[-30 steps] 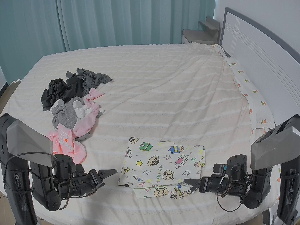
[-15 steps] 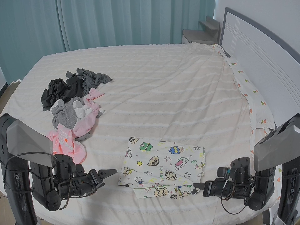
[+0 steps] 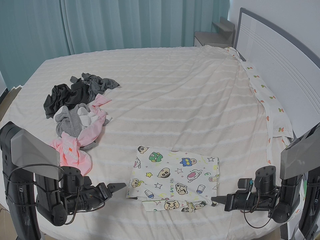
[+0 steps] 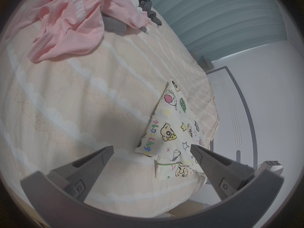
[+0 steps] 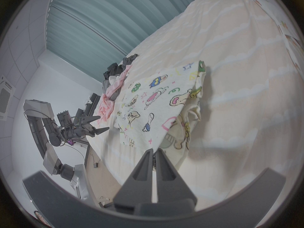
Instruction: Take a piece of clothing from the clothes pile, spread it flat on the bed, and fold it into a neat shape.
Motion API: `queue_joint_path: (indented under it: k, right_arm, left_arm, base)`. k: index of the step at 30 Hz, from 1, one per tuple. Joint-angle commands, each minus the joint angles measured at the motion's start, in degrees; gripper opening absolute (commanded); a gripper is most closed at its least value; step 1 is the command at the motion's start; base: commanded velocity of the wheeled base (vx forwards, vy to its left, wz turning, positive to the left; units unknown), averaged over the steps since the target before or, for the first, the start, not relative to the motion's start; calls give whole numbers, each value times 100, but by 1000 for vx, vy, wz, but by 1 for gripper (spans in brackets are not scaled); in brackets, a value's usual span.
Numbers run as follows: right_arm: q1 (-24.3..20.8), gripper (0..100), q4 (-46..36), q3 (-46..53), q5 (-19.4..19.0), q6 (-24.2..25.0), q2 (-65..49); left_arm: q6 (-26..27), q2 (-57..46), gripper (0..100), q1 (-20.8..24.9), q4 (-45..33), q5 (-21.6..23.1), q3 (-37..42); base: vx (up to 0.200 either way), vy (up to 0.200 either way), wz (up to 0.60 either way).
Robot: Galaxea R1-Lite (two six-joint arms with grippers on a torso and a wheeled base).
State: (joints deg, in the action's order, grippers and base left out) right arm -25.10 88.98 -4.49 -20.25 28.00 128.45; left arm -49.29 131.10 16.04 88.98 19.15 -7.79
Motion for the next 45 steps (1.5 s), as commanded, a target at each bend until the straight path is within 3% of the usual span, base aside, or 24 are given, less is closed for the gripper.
queue_joint_path:
  k: [1,13,20,21,28,32,36,45]
  right_arm:
    - [5,0,58,62,-14,-137,286]
    - [146,0,67,9,-5,-313,514]
    - [453,0,58,0,-14,-304,-321]
    - [462,100,58,0,-14,-304,-338]
    - [884,100,-39,-826,-111,-216,-286]
    - [928,100,67,-914,-146,232,171]
    - [981,100,67,-949,-172,346,259]
    - [998,100,67,-1195,-172,408,620]
  left_arm:
    - [7,74,100,22,102,-8,-3]
    - [-11,74,100,13,102,-17,-21]
    - [-72,4,100,-22,102,-166,-425]
    - [-72,-5,100,-22,102,-175,-443]
    - [-64,-49,100,-5,102,-359,-1392]
    - [-55,320,100,66,-153,-324,-1954]
    - [-37,663,100,92,-223,-280,-2359]
    - [464,900,100,241,-443,-210,-2508]
  base:
    - [0,0,0]
    - [0,0,0]
    - [0,0,0]
    - [0,0,0]
    - [0,0,0]
    - [0,0,0]
    - [0,0,0]
    - [0,0,0]
